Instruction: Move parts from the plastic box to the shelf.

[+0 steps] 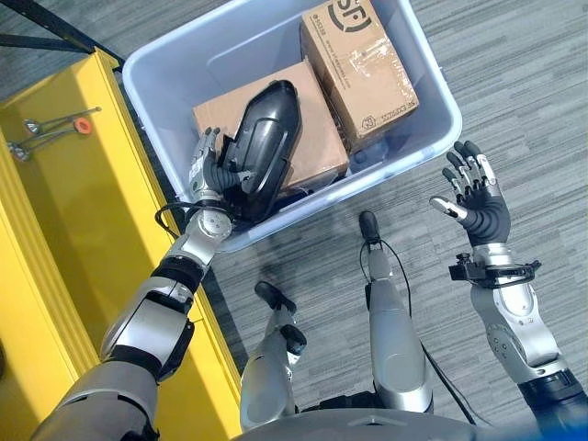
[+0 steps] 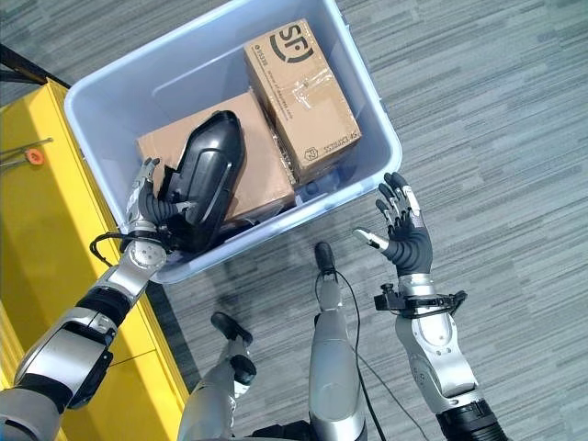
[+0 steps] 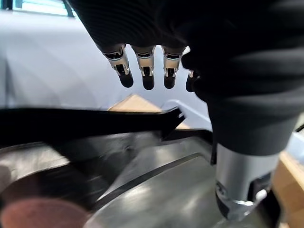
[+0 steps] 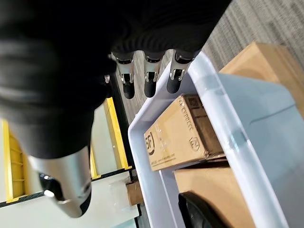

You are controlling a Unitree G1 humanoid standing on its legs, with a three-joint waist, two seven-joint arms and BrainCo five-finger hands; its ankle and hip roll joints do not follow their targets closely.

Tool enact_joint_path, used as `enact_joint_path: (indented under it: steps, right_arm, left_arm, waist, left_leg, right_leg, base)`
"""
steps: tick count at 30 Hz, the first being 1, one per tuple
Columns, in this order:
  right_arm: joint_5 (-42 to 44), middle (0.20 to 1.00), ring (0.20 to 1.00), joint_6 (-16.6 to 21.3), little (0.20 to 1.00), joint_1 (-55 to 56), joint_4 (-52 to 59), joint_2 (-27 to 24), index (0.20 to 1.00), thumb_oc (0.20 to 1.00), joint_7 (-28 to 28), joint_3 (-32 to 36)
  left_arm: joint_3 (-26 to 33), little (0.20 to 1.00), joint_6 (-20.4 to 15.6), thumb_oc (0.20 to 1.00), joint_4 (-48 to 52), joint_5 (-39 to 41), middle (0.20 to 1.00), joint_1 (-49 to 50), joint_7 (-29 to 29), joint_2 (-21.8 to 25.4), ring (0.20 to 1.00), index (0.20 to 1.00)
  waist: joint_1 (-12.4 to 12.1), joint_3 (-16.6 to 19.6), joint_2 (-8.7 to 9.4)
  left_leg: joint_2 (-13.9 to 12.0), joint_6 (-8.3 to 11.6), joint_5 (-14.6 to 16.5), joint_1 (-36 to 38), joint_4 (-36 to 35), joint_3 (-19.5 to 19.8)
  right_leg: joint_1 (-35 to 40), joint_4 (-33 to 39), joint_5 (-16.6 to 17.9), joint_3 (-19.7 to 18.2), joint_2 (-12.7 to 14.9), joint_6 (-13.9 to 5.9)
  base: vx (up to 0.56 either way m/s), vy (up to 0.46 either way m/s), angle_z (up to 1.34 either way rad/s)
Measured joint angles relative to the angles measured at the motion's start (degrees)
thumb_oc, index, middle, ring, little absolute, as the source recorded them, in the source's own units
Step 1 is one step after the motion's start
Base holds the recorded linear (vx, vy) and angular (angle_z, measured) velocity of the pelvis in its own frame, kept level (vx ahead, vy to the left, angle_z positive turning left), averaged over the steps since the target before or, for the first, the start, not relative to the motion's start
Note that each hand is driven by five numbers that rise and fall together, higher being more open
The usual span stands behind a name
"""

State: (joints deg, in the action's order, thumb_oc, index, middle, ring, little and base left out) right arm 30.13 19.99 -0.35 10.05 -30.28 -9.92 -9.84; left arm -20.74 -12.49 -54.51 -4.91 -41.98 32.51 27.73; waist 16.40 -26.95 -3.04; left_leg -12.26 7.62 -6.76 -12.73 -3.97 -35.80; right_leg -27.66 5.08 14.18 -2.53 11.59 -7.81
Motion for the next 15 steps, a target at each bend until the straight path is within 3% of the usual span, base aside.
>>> enact_joint_path:
  steps: [15]
  right_arm:
    - [0.01,1.000,1.000,0.76,1.000,-0.06,0.00,-0.09,1.000,1.000,-0.52,-0.34]
  left_arm:
    - [0.59,1.000,0.73,1.000,-3.16,3.95,1.000,-0.75,0.01,0.03,1.000,1.000]
  waist:
    - [0.06,-0.31,0.67]
  left_leg:
    - [-0.62,0.31,-0.21,-1.77,0.11,-0.08]
  right_leg:
    - [-1.88,-0.02,0.21,-0.09,-0.61,0.23]
  base:
    - [0.00,0.000,0.00]
